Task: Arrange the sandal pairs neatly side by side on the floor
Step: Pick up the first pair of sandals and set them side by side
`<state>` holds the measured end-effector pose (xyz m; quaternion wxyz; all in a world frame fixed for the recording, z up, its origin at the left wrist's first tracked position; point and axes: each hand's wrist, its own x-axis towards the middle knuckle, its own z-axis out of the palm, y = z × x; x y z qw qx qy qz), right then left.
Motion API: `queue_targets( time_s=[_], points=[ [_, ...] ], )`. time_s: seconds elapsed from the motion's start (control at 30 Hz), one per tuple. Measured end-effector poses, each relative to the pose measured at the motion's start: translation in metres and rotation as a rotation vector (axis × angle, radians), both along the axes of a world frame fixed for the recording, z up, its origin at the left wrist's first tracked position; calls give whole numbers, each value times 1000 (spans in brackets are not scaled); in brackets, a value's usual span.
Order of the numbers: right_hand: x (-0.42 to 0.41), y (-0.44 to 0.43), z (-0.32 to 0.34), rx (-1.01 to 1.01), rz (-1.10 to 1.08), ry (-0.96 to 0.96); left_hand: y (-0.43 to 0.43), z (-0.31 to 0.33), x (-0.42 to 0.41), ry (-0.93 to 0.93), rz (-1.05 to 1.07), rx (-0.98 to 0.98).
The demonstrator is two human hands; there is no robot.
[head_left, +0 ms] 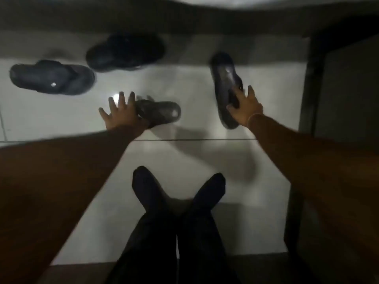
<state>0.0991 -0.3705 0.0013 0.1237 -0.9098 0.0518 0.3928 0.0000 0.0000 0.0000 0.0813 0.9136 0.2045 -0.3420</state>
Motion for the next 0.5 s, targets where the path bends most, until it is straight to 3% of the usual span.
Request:
queue_targets(
  time_s=[0.13,0.27,0.5],
  points=[
    [-7,-12,-24,117,-76,23,22,-21,4,172,36,-55],
    [-31,-15,-28,129,-95,-43,16,-35,-4,69,33,-183],
    [-52,-15,-27,139,-162,-47,-43,-41,11,170,-86,-204]
  ],
)
